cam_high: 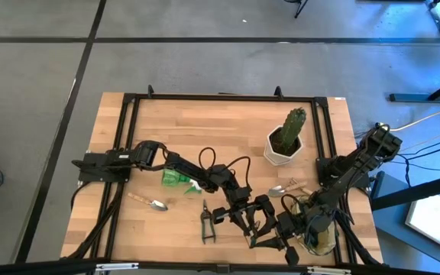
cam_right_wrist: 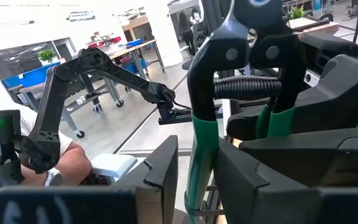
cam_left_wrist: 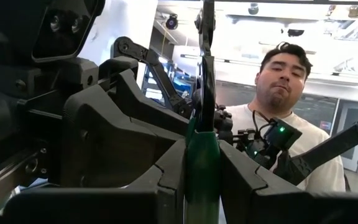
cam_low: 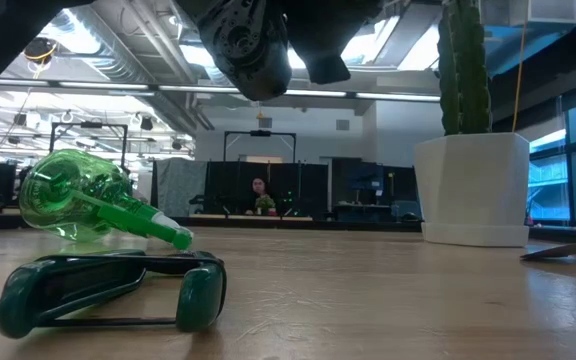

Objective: Pick & Place Garden tools in Gardening bag
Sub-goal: Put the top grafting pruner into the side pocket of the white bag

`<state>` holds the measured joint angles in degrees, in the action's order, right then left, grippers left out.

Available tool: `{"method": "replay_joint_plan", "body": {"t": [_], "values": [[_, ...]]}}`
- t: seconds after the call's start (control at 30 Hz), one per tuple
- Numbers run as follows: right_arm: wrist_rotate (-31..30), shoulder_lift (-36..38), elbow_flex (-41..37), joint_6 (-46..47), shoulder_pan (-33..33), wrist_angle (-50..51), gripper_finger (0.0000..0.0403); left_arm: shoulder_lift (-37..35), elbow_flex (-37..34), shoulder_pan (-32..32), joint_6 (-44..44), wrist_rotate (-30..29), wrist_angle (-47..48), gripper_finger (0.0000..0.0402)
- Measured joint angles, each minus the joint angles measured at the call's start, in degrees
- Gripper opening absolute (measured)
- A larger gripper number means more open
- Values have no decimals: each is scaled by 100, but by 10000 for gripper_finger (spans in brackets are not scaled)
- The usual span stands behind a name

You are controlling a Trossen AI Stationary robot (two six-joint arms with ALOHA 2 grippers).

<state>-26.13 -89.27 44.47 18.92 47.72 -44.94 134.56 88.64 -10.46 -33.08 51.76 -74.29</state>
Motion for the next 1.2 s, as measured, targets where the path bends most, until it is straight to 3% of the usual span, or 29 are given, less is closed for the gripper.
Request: {"method": "replay_joint_plan", "body": {"t": [0.6,0.7,0.87,1.2], "values": [[24,-2,87,-6,-52,144,57,9,-7,11,36,-69,12,58],[-3,-2,90,0,-55,186,30,11,-2,32,-106,-56,12,58],[-129,-4,98,-4,-57,256,29,16,0,91,-451,84,-17,59],[-409,4,140,-21,85,110,29,70,-20,178,-1083,697,-490,117]]}}
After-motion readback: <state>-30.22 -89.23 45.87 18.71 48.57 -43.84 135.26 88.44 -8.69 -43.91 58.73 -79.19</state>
